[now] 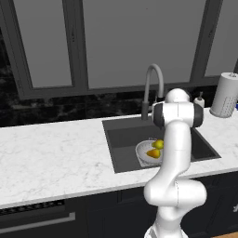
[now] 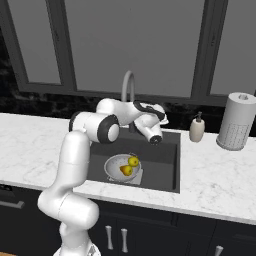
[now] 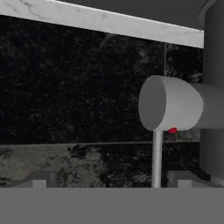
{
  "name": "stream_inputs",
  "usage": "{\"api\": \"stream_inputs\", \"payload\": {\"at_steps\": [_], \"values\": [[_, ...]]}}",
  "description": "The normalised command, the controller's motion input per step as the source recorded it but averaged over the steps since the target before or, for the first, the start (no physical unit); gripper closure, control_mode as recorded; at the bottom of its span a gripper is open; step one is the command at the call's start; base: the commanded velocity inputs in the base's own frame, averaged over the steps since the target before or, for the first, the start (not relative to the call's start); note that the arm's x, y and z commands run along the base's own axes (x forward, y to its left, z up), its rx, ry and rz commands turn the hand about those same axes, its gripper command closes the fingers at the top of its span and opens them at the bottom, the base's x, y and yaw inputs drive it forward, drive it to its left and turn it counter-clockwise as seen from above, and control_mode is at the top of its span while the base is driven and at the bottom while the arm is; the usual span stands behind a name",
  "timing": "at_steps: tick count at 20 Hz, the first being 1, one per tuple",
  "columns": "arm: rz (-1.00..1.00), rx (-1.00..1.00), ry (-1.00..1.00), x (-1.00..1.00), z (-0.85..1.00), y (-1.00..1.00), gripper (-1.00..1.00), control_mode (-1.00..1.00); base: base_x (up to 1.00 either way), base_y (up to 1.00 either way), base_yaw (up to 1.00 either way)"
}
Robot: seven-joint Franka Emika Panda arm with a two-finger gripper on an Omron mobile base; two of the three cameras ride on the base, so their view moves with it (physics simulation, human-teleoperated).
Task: Put the colander in the sink, put the pear, pear in the colander, and turn on the sink faucet and pour water over the colander.
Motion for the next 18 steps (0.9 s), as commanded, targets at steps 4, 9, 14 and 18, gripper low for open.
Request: {"api": "stream_inputs", "payload": {"at_steps": [4,9,14,18], "values": [[-0.05,0.03,0.00,0.06,-0.08,-0.27,-1.00,-1.00,0.00,0.00,0.00],[-0.04,0.01,0.00,0.07,-0.06,-0.13,-1.00,-1.00,0.00,0.00,0.00],[0.01,0.04,0.00,0.00,0.00,0.00,-1.00,-1.00,0.00,0.00,0.00],[0.08,0.07,0.00,-0.06,0.00,0.02,-1.00,-1.00,0.00,0.00,0.00]]}}
